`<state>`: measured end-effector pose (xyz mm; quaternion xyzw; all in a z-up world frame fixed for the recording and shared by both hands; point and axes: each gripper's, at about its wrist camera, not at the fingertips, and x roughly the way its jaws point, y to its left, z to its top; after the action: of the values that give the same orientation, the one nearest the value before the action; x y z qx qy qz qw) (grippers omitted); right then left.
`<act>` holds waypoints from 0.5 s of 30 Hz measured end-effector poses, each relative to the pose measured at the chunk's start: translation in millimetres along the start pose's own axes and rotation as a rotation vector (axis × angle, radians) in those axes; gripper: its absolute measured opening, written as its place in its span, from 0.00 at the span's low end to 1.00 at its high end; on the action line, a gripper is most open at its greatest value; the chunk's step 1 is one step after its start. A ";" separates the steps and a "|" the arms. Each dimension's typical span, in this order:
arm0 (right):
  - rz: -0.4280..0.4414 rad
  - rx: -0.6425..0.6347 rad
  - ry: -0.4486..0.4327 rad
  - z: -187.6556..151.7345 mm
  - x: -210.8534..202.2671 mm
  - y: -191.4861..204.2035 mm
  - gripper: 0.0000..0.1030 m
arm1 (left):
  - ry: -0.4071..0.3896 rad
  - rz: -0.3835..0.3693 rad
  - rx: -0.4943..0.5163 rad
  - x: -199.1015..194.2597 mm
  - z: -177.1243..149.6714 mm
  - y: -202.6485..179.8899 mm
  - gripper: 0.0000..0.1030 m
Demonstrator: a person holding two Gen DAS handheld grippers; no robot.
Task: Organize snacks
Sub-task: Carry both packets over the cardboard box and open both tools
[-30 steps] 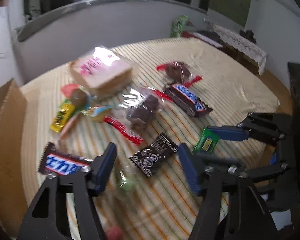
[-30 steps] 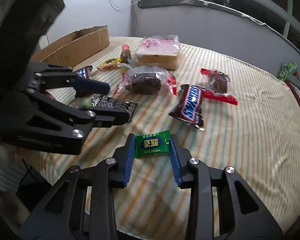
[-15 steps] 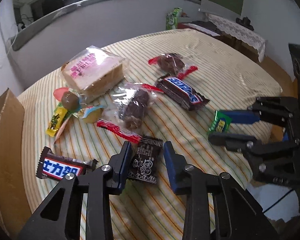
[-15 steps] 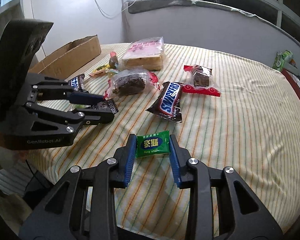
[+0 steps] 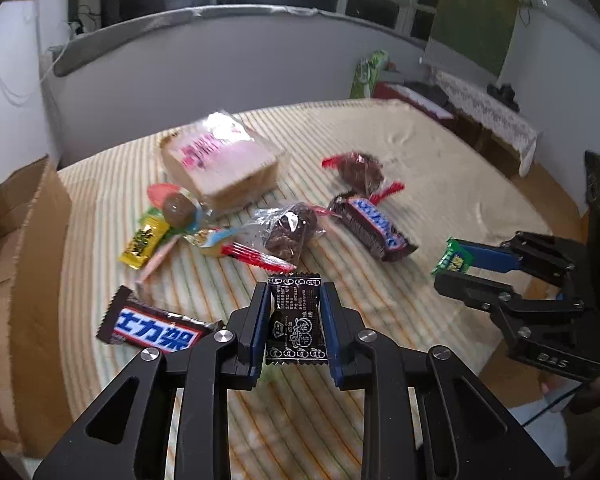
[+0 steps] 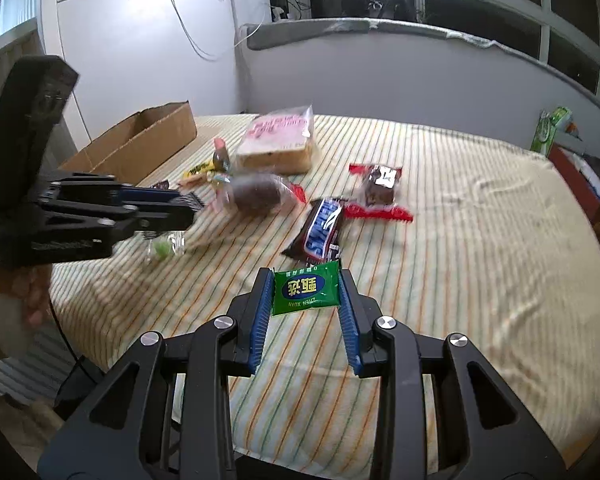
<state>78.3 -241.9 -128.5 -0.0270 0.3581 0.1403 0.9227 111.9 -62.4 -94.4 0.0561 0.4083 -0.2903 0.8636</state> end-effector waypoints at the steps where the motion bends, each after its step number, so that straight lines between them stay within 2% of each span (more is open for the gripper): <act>1: 0.001 -0.003 -0.005 4.0 -1.3 2.7 0.32 | -0.008 -0.008 -0.007 -4.8 0.3 -0.7 0.23; 5: 0.015 -0.038 -0.023 21.3 -1.8 18.7 0.32 | -0.070 0.019 -0.021 -38.8 5.6 7.6 0.23; 8: 0.048 -0.080 -0.037 38.8 4.6 42.3 0.32 | -0.114 0.073 -0.032 -62.8 9.8 22.4 0.23; 12: 0.135 -0.144 -0.065 69.3 17.0 91.1 0.32 | -0.164 0.196 -0.086 -100.5 9.8 64.8 0.23; 15: 0.231 -0.205 -0.087 94.3 30.9 141.5 0.32 | -0.174 0.284 -0.132 -119.9 2.2 95.3 0.23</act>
<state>122.3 -84.6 -72.0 -0.0738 0.3023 0.2825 0.9074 105.9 70.1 -17.9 0.0312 0.3382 -0.1419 0.9298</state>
